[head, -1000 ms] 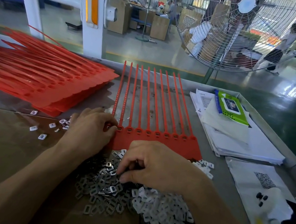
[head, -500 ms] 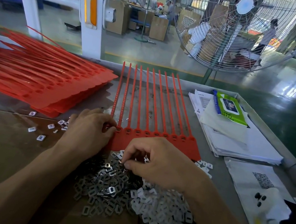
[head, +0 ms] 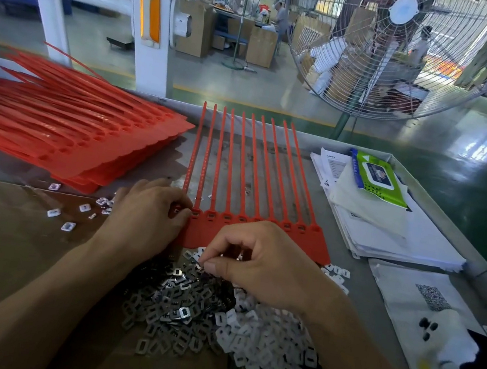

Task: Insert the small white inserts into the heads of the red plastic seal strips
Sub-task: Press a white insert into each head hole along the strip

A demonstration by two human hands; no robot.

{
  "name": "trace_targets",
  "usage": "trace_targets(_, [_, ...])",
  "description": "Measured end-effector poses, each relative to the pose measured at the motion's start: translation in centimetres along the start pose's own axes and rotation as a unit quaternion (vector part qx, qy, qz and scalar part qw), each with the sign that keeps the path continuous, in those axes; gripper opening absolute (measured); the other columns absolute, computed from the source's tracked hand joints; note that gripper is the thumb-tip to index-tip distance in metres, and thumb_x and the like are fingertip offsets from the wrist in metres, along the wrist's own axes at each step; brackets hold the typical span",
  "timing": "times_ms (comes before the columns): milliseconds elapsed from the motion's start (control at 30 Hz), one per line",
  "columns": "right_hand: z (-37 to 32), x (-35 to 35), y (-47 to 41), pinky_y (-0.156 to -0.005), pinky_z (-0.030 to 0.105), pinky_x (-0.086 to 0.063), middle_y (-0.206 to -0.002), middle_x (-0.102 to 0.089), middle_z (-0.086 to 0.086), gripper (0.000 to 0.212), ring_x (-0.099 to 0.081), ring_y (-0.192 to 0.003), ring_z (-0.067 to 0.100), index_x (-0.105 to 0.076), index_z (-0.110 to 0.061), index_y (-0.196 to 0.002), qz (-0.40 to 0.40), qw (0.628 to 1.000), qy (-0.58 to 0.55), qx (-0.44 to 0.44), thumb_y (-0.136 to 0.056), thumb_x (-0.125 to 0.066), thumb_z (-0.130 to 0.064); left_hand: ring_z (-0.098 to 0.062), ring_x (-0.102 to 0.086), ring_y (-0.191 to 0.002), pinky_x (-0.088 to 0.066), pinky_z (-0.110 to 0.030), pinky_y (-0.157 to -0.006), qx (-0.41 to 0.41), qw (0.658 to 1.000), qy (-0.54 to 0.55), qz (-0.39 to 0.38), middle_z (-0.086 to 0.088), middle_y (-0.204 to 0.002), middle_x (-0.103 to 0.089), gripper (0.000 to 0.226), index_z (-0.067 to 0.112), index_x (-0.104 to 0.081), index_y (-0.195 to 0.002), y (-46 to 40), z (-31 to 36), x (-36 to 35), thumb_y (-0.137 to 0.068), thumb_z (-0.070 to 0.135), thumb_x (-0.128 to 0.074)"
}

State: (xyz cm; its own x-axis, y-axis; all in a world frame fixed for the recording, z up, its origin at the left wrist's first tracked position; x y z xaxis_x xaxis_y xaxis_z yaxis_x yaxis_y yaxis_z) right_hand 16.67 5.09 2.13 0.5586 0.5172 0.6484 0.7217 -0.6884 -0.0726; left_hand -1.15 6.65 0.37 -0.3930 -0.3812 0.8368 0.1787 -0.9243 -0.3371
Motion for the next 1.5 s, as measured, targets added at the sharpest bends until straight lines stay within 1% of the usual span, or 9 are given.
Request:
trace_targets(133, [0.2, 0.5, 0.1, -0.068, 0.022, -0.053, -0.085, -0.075, -0.009, 0.006, -0.068, -0.072, 0.003, -0.074, -0.025, -0.094, 0.025, 0.999, -0.043, -0.009, -0.095, -0.072, -0.02, -0.02, -0.053, -0.11, -0.032, -0.043, -0.092, 0.003, 1.0, 0.001, 0.0, 0.016, -0.099, -0.056, 0.015, 0.038, -0.072, -0.103, 0.0, -0.1, 0.0, -0.091, 0.04, -0.063])
trace_targets(300, [1.1, 1.9, 0.1, -0.079, 0.018, -0.054, -0.091, -0.075, -0.015, 0.015, -0.072, -0.086, 0.004, -0.071, -0.034, -0.101, 0.112, 0.993, -0.033, -0.026, -0.098, -0.067, -0.019, -0.019, -0.051, -0.111, -0.031, -0.043, -0.093, 0.003, 1.0, 0.001, -0.003, 0.015, -0.104, -0.059, 0.016, 0.038, -0.072, -0.104, 0.0, -0.1, 0.0, -0.092, 0.04, -0.063])
trace_targets(500, [4.8, 6.5, 1.4, -0.06, 0.011, -0.048, -0.079, -0.072, -0.022, 0.015, -0.065, -0.069, -0.008, -0.076, -0.034, -0.099, 0.283, 0.951, -0.053, -0.118, -0.094, -0.073, -0.02, -0.017, -0.051, -0.112, -0.032, -0.045, -0.097, 0.003, 1.0, 0.012, -0.01, 0.016, -0.107, -0.059, 0.016, 0.038, -0.072, -0.105, 0.1, -0.2, -0.1, -0.093, 0.041, -0.063])
trace_targets(600, [6.4, 8.5, 2.6, -0.051, 0.013, -0.048, -0.071, -0.073, -0.012, 0.015, -0.062, -0.052, -0.002, -0.077, -0.032, -0.098, 0.325, 0.932, -0.059, -0.153, -0.094, -0.072, -0.018, -0.018, -0.051, -0.112, -0.032, -0.045, -0.097, 0.007, 1.0, 0.014, -0.009, 0.016, -0.104, -0.059, 0.014, 0.038, -0.072, -0.103, 0.1, -0.1, 0.0, -0.092, 0.04, -0.063])
trace_targets(800, [9.5, 11.3, 4.4, -0.043, 0.019, -0.048, -0.072, -0.077, -0.006, 0.012, -0.067, -0.05, 0.009, -0.073, -0.018, -0.093, 0.399, 0.886, -0.064, -0.226, -0.099, -0.064, -0.013, -0.018, -0.05, -0.113, -0.032, -0.046, -0.099, 0.011, 1.0, 0.013, -0.014, 0.016, -0.104, -0.057, 0.015, 0.039, -0.072, -0.104, 0.1, -0.1, 0.0, -0.093, 0.04, -0.063])
trace_targets(900, [10.5, 11.9, 5.0, -0.041, 0.023, -0.048, -0.071, -0.077, -0.004, 0.007, -0.071, -0.052, 0.014, -0.07, -0.019, -0.092, 0.408, 0.874, -0.08, -0.25, -0.097, -0.067, -0.014, -0.018, -0.05, -0.113, -0.032, -0.046, -0.099, 0.012, 1.0, 0.01, -0.016, 0.016, -0.104, -0.057, 0.015, 0.039, -0.072, -0.105, 0.1, -0.2, -0.1, -0.093, 0.041, -0.063])
trace_targets(1000, [10.9, 12.4, 5.4, -0.053, 0.03, -0.053, -0.067, -0.075, -0.008, 0.011, -0.068, -0.054, 0.01, -0.072, -0.023, -0.082, 0.408, 0.875, -0.029, -0.261, -0.092, -0.073, -0.02, -0.017, -0.049, -0.112, -0.031, -0.045, -0.098, 0.012, 1.0, 0.01, -0.018, 0.017, -0.101, -0.054, 0.015, 0.039, -0.071, -0.106, 0.1, -0.2, -0.1, -0.093, 0.041, -0.063])
trace_targets(1100, [11.3, 12.9, 5.8, -0.057, 0.025, -0.047, -0.062, -0.07, -0.011, 0.016, -0.064, -0.061, 0.004, -0.073, -0.024, -0.071, 0.406, 0.872, 0.021, -0.273, -0.087, -0.076, -0.024, -0.017, -0.049, -0.112, -0.032, -0.045, -0.098, 0.011, 1.0, 0.01, -0.016, 0.018, -0.1, -0.052, 0.015, 0.039, -0.071, -0.105, 0.0, -0.1, -0.1, -0.093, 0.041, -0.063])
trace_targets(1500, [12.9, 11.8, 4.7, -0.073, 0.031, -0.05, -0.083, -0.072, -0.005, 0.014, -0.067, -0.082, 0.014, -0.075, -0.023, -0.083, 0.327, 0.887, 0.061, -0.32, -0.095, -0.07, -0.028, -0.017, -0.049, -0.111, -0.032, -0.045, -0.097, 0.012, 1.0, 0.014, -0.013, 0.017, -0.099, -0.054, 0.015, 0.039, -0.071, -0.105, 0.2, -0.2, -0.1, -0.093, 0.041, -0.063])
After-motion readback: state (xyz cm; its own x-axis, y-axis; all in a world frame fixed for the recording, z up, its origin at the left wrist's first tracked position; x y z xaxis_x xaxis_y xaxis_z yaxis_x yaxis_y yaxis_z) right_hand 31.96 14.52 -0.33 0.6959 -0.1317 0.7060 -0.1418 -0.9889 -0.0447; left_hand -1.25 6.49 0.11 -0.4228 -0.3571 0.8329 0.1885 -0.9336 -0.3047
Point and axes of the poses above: each hand's wrist, its own y-axis away from the middle knuckle, its own x-axis out of the back of the hand, z = x × y, the point moved 8 cm from there along -y, towards the middle knuckle
